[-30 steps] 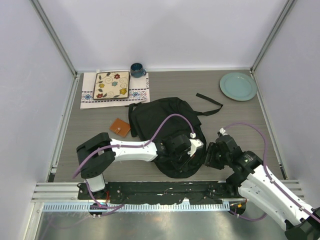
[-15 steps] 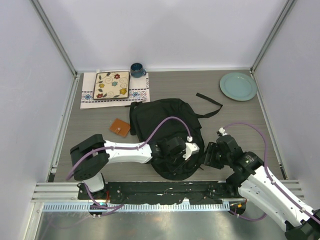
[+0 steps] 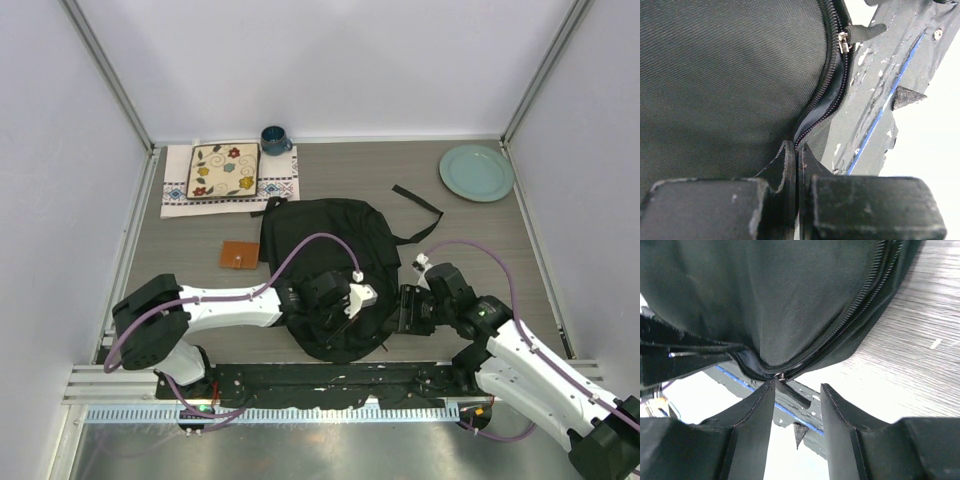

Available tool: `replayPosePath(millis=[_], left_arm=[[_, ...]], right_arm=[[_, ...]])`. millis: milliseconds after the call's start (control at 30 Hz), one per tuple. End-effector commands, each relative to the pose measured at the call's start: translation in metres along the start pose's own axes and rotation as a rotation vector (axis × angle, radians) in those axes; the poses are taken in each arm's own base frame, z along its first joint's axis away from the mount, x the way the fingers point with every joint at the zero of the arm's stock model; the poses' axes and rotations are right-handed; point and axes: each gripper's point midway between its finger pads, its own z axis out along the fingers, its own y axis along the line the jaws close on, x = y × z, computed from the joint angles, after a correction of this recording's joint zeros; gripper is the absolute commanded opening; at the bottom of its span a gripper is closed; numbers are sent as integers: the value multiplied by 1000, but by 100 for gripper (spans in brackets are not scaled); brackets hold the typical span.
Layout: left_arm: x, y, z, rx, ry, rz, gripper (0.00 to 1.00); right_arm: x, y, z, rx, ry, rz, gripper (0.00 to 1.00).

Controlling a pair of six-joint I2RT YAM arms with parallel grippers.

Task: Pack the student bag
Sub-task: Zip the student bag at the center of the board.

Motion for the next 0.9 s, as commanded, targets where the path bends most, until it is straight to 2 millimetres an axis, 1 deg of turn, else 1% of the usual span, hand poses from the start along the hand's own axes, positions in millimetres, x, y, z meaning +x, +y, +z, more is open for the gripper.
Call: replayPosePath(millis=[0,67,133,167,367,467,533,567,600,667,700,767,800,833,867], left_arm=[[-6,8,-11,-14,-28,4,0],[-9,7,-9,-6,-28,3,0],[-12,6,-9,-3,-30,4,0],[-12,7,-8,-6,-28,2,0],[-12,6,-8,-2,-29,-1,0],[-10,5,-7,2,-25,0,0],[-10,6,-7,2,-22,1,0],[-10,6,-7,3,-24,0,0],[-9,5,-7,2,-19,1,0],[-8,5,-7,4,-18,1,0],[-6,6,-7,3,-14,2,0],[-2,7,-8,-1,-3,-1,0],[3,9,-8,-8,10,-6,0],[5,10,-8,-12,13,-4,0],[7,11,-9,-19,17,-7,0]], right_arm=[[6,25,-2,-146,46,-99,47],[13,25,2,-148,83,-113,49],[19,24,5,-144,121,-122,49],[27,23,10,-128,156,-133,49],[34,15,25,-37,154,-172,49],[29,11,31,10,134,-181,49],[26,13,33,10,121,-191,44],[24,14,33,7,114,-194,39],[22,15,32,8,106,-194,22],[17,17,30,6,75,-194,5],[16,14,29,27,69,-191,0],[6,7,25,83,13,-172,1],[3,3,24,119,-4,-135,0],[-5,2,20,162,-32,-110,0],[-15,-18,13,290,-83,-94,0]])
